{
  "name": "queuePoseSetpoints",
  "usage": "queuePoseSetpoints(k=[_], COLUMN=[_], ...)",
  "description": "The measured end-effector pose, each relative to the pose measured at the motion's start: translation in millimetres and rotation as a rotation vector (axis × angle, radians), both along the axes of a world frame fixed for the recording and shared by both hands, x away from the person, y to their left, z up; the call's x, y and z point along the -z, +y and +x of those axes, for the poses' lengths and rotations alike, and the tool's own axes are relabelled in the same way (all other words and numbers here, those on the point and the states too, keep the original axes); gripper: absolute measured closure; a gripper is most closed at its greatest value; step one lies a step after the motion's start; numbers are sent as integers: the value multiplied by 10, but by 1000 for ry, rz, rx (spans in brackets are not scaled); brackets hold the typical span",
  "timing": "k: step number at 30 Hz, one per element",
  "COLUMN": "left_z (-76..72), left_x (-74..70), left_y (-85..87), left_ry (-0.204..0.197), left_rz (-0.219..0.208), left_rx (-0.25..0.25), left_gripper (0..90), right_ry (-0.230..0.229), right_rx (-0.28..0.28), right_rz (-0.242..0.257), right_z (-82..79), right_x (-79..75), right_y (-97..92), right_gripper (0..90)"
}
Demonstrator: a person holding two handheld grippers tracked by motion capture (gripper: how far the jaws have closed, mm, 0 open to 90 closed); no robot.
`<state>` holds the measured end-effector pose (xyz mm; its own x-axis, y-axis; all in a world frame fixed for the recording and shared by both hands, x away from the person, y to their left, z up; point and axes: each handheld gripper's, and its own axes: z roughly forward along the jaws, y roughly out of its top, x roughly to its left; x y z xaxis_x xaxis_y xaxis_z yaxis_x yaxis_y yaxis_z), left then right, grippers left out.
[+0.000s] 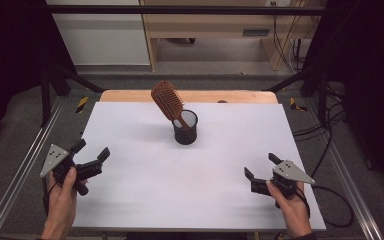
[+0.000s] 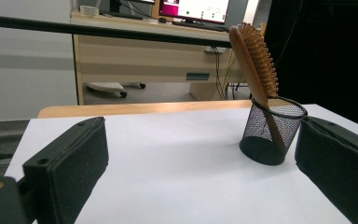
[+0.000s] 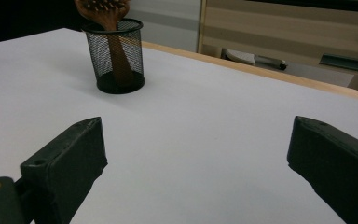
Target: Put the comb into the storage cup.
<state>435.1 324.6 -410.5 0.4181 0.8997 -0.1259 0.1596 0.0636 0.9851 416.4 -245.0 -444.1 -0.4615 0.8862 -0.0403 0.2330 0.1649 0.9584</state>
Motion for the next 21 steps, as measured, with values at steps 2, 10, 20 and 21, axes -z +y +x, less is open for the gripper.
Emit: queuePoseSetpoints(k=[2,10,20,21], left_z=[-15,-71,-153,-161], left_x=[11,93,147,151], left_y=[5,-13,-76,-87], left_ry=[2,14,4,3], left_rz=[0,14,13,16], left_rx=[0,7,28,32], left_gripper=[28,29,29,28], right_ry=[0,-11,-26,-26], right_rx=[9,24,20,18], right_rz=[-6,-3,1,4], right_z=[-10,-49,-63,-63], right_x=[8,71,142,147], right_y=[-54,-168,-203,-202], right_gripper=[45,45,42,42])
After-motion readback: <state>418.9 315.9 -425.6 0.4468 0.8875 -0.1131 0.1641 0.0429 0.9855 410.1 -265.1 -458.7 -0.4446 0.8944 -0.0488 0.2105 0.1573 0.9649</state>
